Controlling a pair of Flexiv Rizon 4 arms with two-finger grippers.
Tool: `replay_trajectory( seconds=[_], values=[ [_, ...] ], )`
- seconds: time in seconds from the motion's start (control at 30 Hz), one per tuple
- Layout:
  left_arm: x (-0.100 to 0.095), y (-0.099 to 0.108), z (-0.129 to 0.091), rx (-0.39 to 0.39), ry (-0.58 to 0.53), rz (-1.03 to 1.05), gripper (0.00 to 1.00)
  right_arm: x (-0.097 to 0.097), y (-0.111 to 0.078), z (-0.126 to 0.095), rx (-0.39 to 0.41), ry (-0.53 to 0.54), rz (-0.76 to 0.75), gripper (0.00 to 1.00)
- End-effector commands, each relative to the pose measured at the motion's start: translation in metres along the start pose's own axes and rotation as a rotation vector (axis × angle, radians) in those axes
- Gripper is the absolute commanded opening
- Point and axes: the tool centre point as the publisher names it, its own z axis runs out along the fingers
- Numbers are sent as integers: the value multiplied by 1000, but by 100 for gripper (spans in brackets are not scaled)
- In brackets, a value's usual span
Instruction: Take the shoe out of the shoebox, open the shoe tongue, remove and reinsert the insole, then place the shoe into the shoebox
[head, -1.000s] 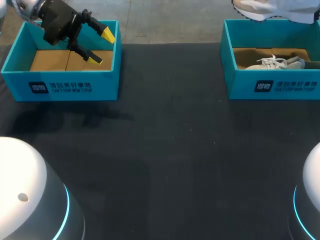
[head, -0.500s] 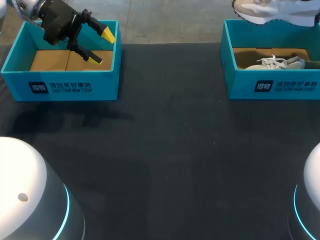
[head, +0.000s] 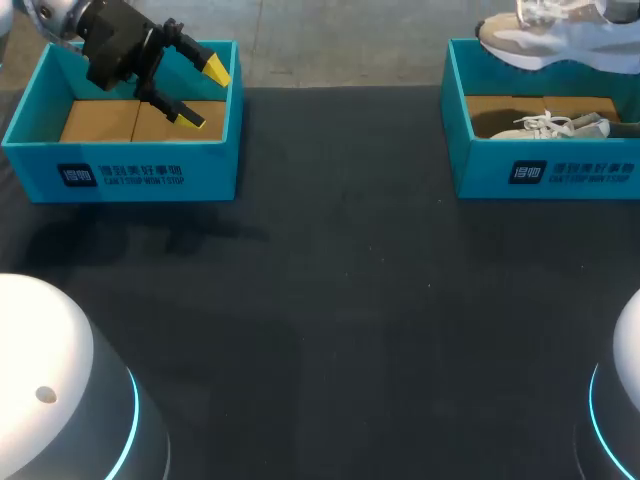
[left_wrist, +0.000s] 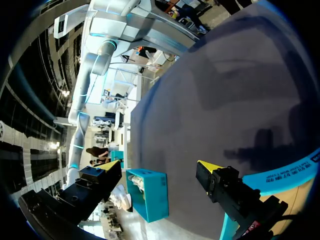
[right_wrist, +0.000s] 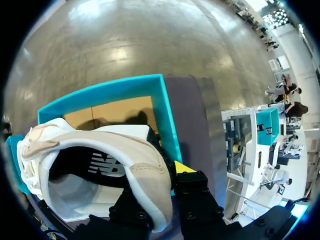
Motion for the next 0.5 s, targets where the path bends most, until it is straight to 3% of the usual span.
replay_trajectory(
  seconds=[0.03, 0.5],
  values=[
    [0, 0, 0, 0, 3, 1, 100, -1, -13, 11, -26, -3, -7, 0],
    [0, 0, 0, 0, 3, 1, 100, 4, -30, 36, -18, -32, -69, 0]
  ],
)
